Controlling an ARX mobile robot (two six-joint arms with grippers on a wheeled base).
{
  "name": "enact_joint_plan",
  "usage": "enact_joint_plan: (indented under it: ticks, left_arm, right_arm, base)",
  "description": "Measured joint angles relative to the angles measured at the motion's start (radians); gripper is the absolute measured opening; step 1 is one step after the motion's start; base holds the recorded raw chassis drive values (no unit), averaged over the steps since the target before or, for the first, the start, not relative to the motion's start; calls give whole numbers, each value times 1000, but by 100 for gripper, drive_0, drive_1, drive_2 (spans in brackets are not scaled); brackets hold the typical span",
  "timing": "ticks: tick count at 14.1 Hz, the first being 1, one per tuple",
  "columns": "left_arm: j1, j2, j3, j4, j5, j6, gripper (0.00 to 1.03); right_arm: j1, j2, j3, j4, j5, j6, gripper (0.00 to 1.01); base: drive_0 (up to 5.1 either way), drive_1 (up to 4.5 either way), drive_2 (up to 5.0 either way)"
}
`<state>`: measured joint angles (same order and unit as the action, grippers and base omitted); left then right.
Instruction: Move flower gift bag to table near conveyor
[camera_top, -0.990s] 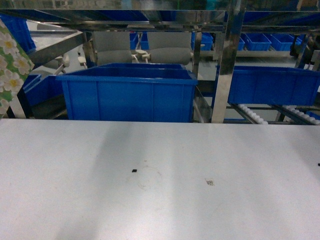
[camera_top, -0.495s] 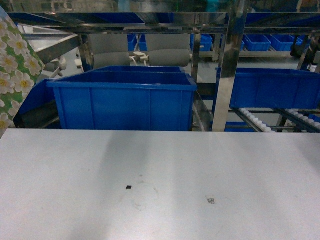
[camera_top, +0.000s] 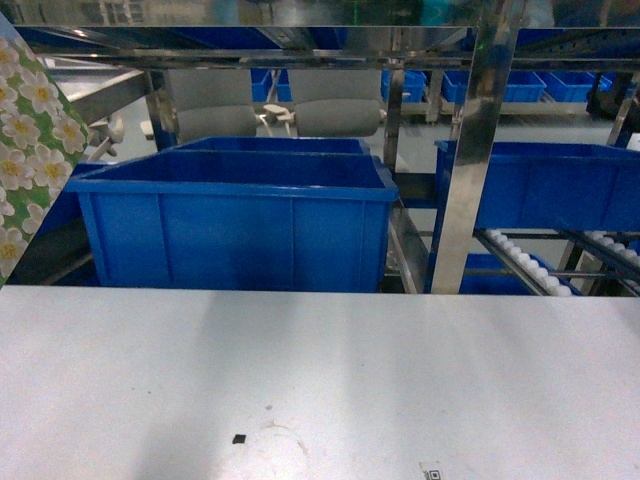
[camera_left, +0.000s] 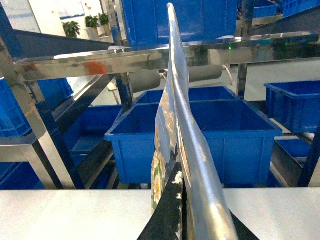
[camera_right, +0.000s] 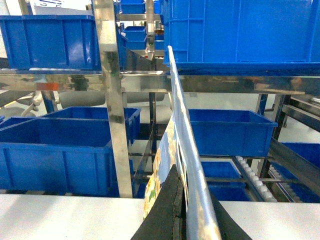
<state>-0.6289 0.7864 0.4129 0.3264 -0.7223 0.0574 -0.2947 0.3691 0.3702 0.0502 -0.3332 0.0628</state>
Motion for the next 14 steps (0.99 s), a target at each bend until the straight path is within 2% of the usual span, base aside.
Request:
enact_joint_plan:
  ticks: [4, 11, 12, 14]
  left_arm:
    - [2, -5, 0, 0, -3, 0, 2]
    - [1, -4, 0, -1, -2, 0, 2]
    - [-1, -4, 0, -1, 0, 0, 2]
    - [-1, -4, 0, -1, 0, 0, 2]
  right_arm:
    - [0, 1, 0, 0, -1, 0, 2]
    - [0, 1, 0, 3, 0, 0, 2]
    - [11, 12, 1, 5, 21, -3, 2]
    - [45, 90, 0, 48, 33, -12, 2]
  base:
    - [450, -239, -239]
    - [0, 0, 0]
    - [0, 0, 0]
    - [0, 0, 0]
